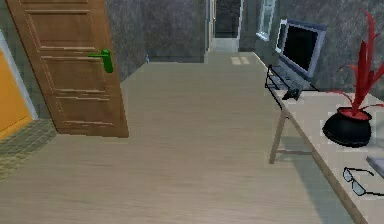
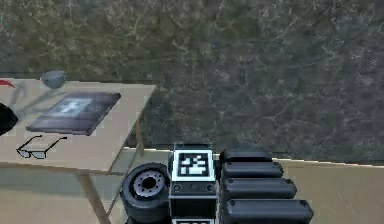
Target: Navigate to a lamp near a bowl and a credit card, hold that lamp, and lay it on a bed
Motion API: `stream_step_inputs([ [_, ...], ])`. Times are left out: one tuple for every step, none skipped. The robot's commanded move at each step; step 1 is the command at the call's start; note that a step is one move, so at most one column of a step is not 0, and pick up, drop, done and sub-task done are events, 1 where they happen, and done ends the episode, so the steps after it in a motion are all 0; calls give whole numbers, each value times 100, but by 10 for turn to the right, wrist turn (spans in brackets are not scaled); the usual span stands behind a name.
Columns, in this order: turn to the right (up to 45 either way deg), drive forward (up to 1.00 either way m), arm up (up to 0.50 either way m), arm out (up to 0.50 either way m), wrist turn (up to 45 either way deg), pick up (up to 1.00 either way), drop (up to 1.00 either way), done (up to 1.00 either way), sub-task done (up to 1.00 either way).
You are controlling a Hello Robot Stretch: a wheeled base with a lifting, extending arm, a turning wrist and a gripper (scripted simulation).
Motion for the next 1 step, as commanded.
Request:
stream_step_inputs([
  [0, 45, 0, 0, 0, 0, 0, 0, 0],
])
